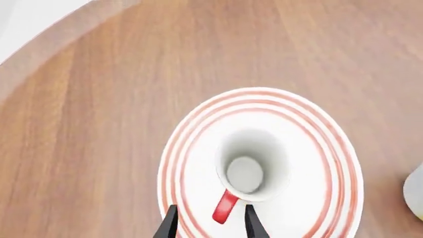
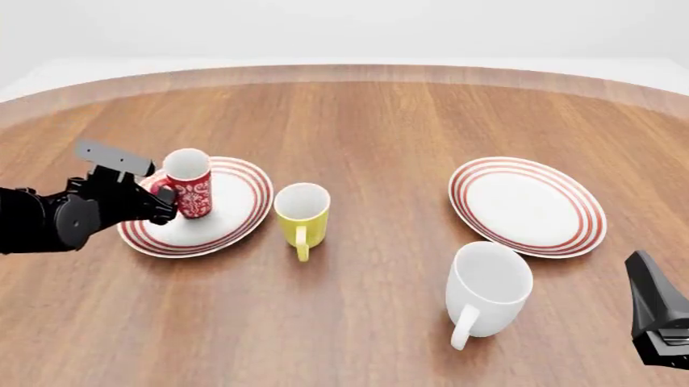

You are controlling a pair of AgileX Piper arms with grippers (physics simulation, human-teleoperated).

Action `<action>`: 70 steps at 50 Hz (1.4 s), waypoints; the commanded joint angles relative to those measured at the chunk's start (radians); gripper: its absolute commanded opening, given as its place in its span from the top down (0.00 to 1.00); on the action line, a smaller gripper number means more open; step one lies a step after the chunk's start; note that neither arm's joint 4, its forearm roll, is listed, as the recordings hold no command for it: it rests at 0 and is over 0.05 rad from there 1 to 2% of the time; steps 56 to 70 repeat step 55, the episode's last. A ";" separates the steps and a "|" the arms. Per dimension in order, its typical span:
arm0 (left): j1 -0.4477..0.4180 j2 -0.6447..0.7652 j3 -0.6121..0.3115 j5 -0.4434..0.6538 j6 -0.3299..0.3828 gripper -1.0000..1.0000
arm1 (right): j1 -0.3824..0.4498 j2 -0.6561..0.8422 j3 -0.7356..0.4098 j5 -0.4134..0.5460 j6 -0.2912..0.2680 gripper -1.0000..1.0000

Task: Put the red mug on the left plate.

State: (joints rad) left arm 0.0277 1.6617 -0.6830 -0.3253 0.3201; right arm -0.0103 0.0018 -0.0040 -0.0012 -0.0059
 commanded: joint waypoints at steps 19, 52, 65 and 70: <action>0.007 -0.214 0.196 0.038 -0.008 0.00 | 0.001 0.000 0.001 -0.001 0.001 0.00; 0.002 -1.230 0.353 0.818 -0.165 0.00 | 0.001 0.000 0.001 -0.001 0.001 0.00; 0.032 -1.299 0.307 0.892 -0.165 0.00 | 0.001 0.000 0.001 -0.001 0.001 0.00; 0.032 -1.299 0.307 0.892 -0.165 0.00 | 0.001 0.000 0.001 -0.001 0.001 0.00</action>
